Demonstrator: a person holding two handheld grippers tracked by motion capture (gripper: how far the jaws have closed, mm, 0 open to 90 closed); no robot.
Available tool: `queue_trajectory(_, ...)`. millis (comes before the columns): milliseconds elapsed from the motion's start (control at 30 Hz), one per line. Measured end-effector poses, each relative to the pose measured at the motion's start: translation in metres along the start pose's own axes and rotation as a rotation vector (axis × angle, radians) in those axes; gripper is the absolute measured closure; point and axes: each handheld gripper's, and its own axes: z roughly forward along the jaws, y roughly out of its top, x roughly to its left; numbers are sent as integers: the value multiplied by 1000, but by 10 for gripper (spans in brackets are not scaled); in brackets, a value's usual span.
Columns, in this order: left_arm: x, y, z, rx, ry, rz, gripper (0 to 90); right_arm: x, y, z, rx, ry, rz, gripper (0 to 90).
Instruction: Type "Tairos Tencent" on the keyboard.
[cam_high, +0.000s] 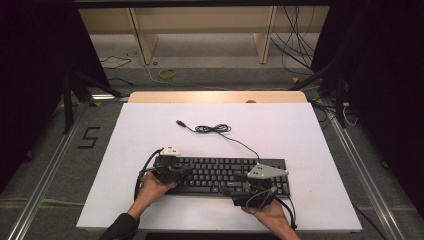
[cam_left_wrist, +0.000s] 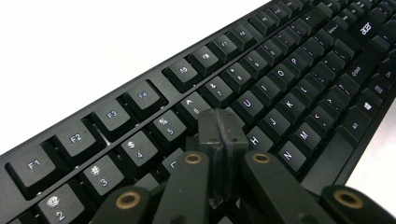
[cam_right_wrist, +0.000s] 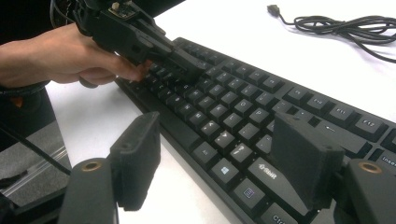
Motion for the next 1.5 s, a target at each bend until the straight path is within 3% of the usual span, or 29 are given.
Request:
queue_trajectory(200, -1, 1, -3, -17, 3, -9, 888, 0, 0, 1, 4, 3, -2, 338)
queue_trajectory(400, 0, 2, -7, -25, 3, -18, 825, -1, -1, 0, 1, 0, 1, 339)
queue_trajectory(700, 1, 1, -16, -68, -25, -44, 760, -2, -1, -1, 0, -3, 1, 338)
queue_trajectory(1067, 0, 1, -26, -119, -75, -77, 531, -6, -1, -8, -15, -12, 11, 338)
queue_trajectory(1500, -12, -9, -42, -198, -131, -51, 380, -11, -5, -20, -33, -31, 11, 338)
